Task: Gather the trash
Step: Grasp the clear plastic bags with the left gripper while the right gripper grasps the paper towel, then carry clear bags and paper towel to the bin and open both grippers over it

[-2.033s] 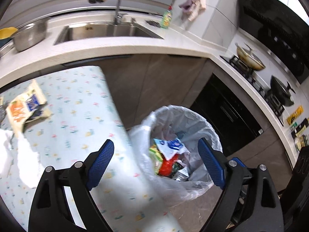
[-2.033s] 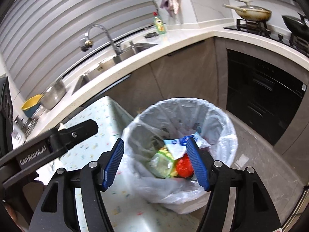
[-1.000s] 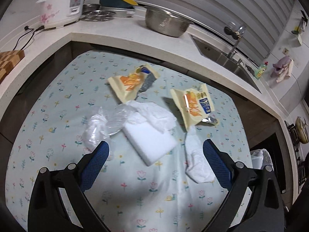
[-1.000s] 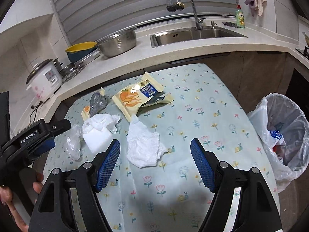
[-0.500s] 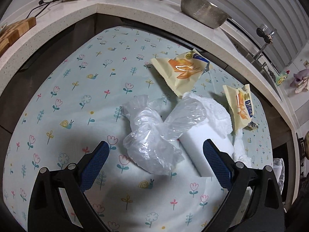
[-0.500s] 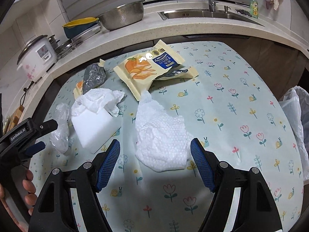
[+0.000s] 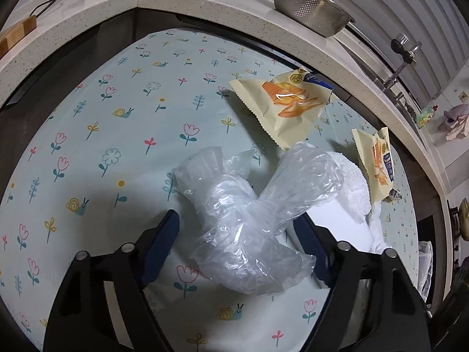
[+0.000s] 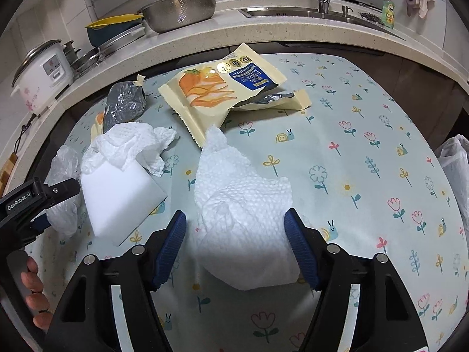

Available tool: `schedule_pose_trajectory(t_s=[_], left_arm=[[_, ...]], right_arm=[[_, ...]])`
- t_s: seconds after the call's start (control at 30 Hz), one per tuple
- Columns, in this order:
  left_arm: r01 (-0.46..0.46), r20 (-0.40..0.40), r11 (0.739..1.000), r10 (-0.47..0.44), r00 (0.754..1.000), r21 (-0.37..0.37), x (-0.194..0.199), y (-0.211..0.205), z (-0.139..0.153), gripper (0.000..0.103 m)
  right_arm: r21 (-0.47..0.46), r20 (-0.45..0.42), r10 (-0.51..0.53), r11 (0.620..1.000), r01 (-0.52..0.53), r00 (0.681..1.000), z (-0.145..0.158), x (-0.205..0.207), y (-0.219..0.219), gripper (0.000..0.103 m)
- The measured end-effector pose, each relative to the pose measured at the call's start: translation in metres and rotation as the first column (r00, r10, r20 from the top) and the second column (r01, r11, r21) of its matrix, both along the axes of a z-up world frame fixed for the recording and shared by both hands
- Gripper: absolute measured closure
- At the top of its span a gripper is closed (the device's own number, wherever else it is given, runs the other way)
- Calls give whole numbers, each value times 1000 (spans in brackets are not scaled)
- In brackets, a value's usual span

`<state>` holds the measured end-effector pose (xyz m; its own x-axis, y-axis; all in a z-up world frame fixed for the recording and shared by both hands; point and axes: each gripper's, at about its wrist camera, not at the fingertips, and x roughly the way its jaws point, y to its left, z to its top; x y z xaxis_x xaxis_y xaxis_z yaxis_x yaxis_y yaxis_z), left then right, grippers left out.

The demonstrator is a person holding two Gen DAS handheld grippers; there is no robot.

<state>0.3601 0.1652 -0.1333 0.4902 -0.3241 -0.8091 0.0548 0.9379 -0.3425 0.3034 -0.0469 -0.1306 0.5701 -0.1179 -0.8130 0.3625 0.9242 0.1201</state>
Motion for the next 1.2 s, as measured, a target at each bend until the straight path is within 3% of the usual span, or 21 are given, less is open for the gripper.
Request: schedule_pose_trajectory(t_s=[0.1,0.23,0.67,0.93,1.2], left_arm=[[23,-10,1000,-23,1000,-16,1,-3,0,56],[32,7,999,-32,999,-22,-4,-6,6,62],[102,123,993,-95,988,-51,-45,-33,73,63],[200,191,979,-187,964,-51,-81,-76,112,63],[301,232,953,-286,930,-29,-118,-127,132,63]], right_arm=[[4,2,0,1000,0,1000,1,-1,-1,60],[27,9,-1,1000,1,1000,5,-5,-4,82],[26,102,-5,1000,3,995,55,-42,-7,86],[20,158,-50,999,47,986,85,-81,-25,86],[19,204,-111,994,110,973,107,-124,-57,86]])
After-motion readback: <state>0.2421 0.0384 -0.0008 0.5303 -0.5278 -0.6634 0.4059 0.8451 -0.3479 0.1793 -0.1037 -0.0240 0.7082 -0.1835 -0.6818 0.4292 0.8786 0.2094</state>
